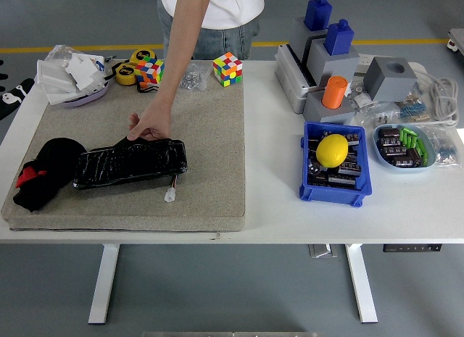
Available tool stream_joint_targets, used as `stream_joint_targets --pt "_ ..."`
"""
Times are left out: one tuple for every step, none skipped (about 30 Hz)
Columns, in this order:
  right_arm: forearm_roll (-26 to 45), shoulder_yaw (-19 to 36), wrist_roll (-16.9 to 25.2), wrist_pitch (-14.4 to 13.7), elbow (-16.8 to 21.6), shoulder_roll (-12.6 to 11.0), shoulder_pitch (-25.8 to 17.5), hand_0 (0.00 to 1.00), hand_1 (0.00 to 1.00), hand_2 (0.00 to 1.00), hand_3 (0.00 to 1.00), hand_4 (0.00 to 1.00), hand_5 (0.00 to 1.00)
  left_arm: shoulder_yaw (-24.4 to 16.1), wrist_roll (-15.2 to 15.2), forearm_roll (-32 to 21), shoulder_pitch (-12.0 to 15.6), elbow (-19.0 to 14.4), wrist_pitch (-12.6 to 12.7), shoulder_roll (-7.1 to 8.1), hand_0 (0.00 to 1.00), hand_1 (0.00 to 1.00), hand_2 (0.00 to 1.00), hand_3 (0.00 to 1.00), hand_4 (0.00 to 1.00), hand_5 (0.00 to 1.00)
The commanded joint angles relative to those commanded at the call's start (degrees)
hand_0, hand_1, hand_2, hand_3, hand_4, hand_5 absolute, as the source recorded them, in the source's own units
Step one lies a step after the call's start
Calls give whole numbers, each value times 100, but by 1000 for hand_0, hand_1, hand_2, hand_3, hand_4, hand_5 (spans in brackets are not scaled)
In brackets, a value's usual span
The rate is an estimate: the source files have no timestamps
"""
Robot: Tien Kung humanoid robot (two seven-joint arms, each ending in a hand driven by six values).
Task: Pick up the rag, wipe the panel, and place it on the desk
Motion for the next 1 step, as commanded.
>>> stream_joint_targets --pt "1 6 2 -1 1 0 -3 752 637 690 590 954 573 -11 -11 18 -3 3 7 -13 380 574 630 742 908 535"
